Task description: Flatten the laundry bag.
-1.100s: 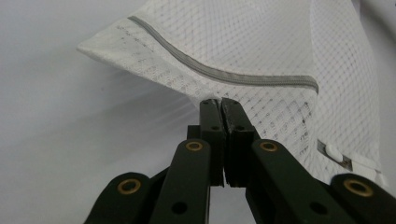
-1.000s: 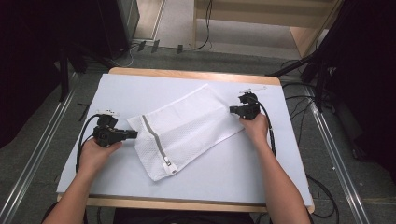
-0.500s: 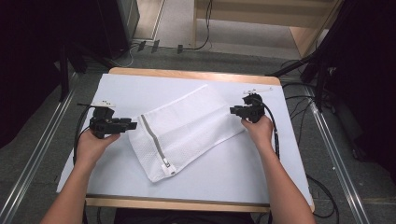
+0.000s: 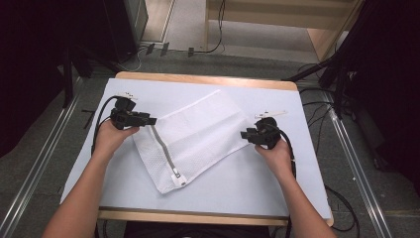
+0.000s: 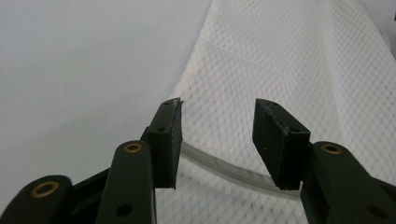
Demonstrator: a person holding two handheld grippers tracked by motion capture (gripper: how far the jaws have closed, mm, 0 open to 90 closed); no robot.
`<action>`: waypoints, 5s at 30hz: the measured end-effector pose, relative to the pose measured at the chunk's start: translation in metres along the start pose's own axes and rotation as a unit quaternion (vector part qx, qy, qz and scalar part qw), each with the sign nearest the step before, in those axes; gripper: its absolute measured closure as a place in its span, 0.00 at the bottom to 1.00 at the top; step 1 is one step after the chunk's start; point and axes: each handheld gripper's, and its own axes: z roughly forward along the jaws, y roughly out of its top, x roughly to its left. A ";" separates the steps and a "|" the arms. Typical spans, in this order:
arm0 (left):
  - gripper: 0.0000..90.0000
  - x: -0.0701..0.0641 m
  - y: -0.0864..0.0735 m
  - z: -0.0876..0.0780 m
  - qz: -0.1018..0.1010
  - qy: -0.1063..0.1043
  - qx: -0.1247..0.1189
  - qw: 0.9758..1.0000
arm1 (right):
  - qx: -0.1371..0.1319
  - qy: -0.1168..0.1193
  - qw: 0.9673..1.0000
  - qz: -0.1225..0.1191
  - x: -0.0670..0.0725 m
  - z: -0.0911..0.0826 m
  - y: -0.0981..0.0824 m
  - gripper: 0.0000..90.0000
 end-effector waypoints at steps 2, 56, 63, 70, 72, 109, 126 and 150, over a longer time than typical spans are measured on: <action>0.60 0.001 0.004 0.005 0.003 0.001 0.006 1.000 | 0.005 -0.003 1.000 0.002 0.000 -0.001 -0.004 0.73; 1.00 0.015 0.012 0.059 -0.014 -0.009 0.061 0.998 | 0.006 -0.084 0.995 0.053 -0.032 0.006 -0.024 0.73; 1.00 0.014 0.008 0.055 -0.019 -0.015 0.063 0.998 | 0.010 -0.053 0.995 0.083 -0.038 0.007 -0.023 0.99; 1.00 0.008 -0.005 0.044 -0.036 -0.023 0.059 0.997 | 0.015 -0.061 0.995 0.083 -0.045 0.013 -0.008 1.00; 1.00 0.004 -0.008 0.040 -0.037 -0.027 0.060 0.997 | 0.017 -0.062 0.995 0.082 -0.048 0.016 -0.002 1.00; 0.75 -0.046 -0.044 0.001 -0.032 -0.019 0.036 0.999 | -0.008 -0.063 0.995 0.074 -0.056 0.051 0.061 0.82; 0.67 -0.032 -0.003 0.038 -0.020 -0.014 0.035 0.999 | 0.003 -0.027 0.999 0.046 -0.004 0.021 0.012 0.76; 0.79 -0.029 -0.006 0.062 -0.013 -0.030 0.037 0.999 | 0.017 -0.047 0.999 0.005 0.038 0.028 -0.017 0.72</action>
